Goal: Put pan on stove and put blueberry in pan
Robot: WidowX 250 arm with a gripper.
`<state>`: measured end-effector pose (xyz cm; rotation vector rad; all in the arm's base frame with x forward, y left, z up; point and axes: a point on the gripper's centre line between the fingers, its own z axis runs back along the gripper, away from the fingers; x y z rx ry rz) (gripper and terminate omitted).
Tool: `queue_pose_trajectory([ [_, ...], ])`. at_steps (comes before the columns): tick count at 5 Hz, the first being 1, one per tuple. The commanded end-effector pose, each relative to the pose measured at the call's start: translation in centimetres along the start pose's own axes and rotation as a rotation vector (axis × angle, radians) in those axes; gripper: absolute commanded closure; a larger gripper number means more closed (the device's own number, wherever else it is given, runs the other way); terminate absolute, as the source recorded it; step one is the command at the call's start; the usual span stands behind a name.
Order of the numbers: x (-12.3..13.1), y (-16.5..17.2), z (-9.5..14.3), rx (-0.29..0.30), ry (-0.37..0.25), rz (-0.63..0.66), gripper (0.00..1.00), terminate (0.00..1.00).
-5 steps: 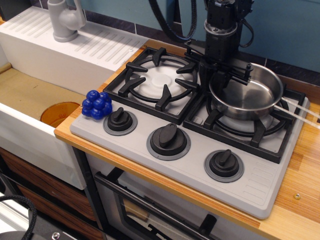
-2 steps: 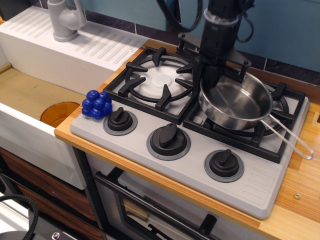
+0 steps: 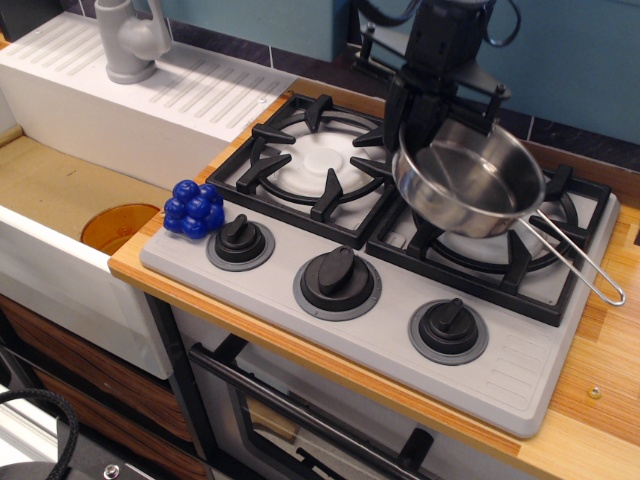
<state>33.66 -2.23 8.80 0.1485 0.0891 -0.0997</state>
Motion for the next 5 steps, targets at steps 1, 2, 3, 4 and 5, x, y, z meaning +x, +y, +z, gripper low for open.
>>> queue_pose_trajectory([
  [1,-0.1,3.6,5.6,0.023,-0.093,-0.026,1.0,0.0],
  [2,-0.2,5.5,5.9,0.04,-0.083,-0.055,1.0,0.0],
  [3,-0.1,6.8,5.6,0.032,-0.101,-0.073,1.0,0.0],
  [4,0.5,8.3,5.0,0.026,-0.126,-0.105,1.0,0.0],
  [5,1.3,9.7,4.6,0.025,-0.133,-0.127,1.0,0.0],
])
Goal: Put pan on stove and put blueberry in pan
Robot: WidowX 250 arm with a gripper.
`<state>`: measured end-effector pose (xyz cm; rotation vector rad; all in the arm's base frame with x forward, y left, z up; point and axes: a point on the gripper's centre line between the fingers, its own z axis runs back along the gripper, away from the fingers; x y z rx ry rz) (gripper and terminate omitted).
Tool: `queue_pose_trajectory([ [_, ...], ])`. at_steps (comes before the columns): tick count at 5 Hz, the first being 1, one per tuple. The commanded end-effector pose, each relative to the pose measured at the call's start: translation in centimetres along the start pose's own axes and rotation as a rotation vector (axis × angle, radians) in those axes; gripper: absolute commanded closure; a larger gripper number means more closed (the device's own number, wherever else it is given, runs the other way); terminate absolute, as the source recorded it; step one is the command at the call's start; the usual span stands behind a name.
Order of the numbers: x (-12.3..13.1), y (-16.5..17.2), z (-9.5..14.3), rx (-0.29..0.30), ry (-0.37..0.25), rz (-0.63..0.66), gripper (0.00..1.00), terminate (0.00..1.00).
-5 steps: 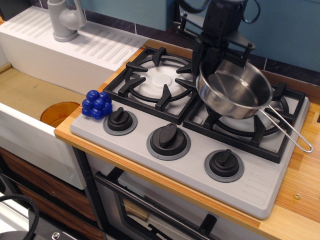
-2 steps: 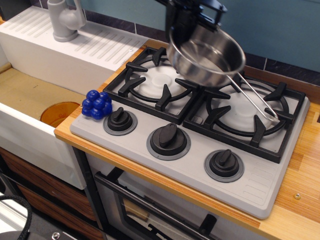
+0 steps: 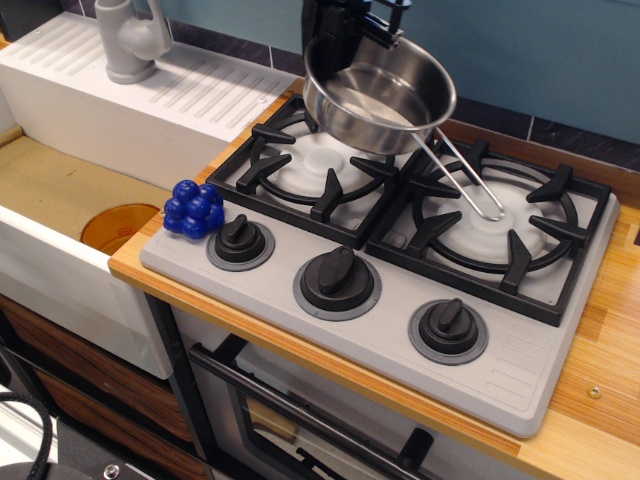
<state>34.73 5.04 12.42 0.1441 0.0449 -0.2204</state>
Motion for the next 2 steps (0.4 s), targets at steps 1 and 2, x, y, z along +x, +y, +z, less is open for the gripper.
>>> queue_pose_trajectory([
  [1,1.6,3.6,1.5,0.025,-0.084,-0.03,1.0,0.0],
  [2,2.0,4.9,0.7,0.018,-0.097,-0.043,1.0,0.0],
])
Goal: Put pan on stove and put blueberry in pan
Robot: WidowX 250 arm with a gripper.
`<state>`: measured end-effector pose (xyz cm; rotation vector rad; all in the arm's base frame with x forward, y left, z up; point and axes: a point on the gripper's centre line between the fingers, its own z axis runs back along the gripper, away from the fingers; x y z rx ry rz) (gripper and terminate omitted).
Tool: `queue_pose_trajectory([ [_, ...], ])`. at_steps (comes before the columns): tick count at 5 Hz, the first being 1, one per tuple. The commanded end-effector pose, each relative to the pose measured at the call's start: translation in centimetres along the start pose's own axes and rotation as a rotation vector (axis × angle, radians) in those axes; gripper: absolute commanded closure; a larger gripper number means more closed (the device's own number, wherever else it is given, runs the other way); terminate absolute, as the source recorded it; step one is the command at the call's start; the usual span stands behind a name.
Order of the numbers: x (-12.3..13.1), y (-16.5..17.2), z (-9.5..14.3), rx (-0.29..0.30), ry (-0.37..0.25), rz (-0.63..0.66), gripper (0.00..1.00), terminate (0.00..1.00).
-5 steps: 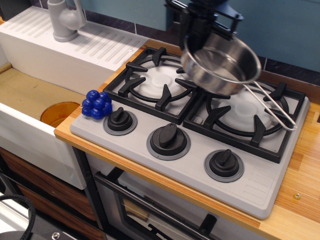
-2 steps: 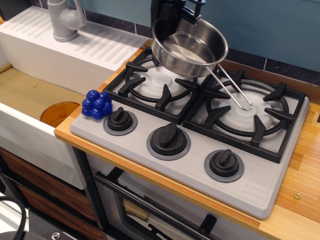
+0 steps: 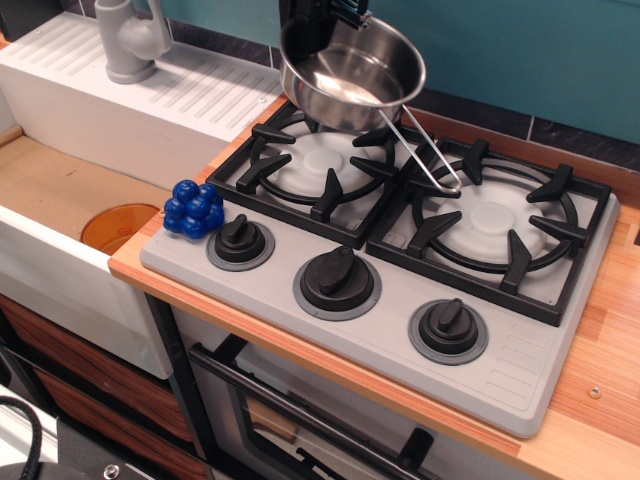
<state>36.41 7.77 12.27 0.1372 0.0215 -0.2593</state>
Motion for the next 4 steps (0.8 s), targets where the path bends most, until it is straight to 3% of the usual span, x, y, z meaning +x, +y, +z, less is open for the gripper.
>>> queue_pose_trajectory([
  [1,1.1,3.0,-0.4,0.009,-0.084,-0.013,1.0,0.0],
  [3,1.1,2.9,-3.8,-0.02,-0.12,0.007,1.0,0.0],
  [4,1.6,1.8,-3.8,-0.047,-0.112,0.032,0.0,0.0],
])
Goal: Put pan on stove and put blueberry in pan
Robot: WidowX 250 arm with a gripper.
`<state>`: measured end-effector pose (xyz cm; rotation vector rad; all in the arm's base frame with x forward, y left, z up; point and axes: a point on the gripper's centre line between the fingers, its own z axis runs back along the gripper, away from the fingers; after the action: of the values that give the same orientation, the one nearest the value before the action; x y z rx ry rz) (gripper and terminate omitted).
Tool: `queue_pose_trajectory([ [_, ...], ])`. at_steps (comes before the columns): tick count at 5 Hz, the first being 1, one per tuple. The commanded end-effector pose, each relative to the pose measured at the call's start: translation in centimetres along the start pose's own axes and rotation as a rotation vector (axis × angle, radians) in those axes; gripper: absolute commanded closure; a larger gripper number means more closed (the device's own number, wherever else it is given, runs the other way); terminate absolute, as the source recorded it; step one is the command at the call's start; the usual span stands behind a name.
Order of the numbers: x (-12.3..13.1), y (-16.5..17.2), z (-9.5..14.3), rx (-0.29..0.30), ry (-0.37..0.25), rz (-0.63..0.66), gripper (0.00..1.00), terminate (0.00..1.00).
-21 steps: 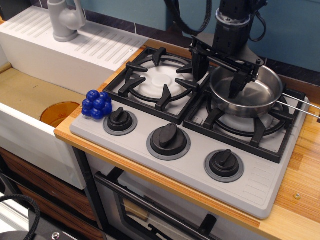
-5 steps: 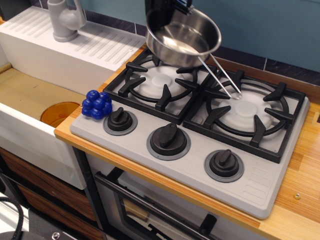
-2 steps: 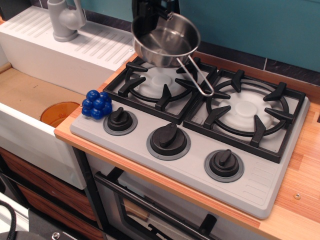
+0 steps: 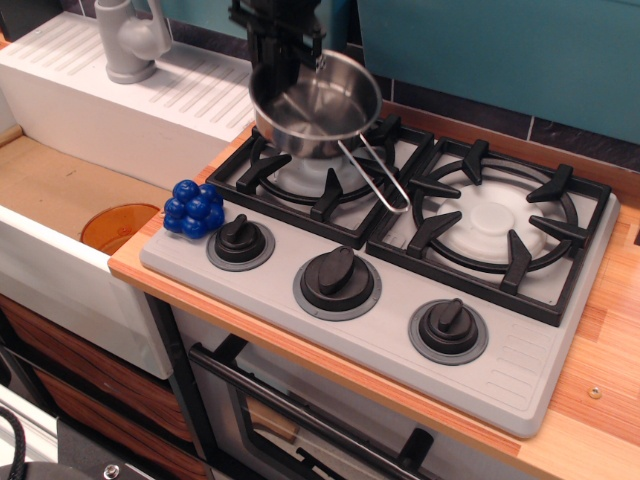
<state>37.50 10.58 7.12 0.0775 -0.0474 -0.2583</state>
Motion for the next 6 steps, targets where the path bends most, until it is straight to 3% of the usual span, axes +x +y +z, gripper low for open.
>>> queue_pose_trajectory([
  [1,2.0,-1.0,2.8,-0.019,0.002,0.04,0.0,0.0],
  [2,2.1,-1.0,4.4,-0.02,0.031,0.032,0.0,0.0],
  [4,0.8,-1.1,7.0,0.043,0.066,-0.009,0.0,0.0],
  [6,0.8,-1.1,7.0,0.043,0.066,-0.009,0.0,0.0],
])
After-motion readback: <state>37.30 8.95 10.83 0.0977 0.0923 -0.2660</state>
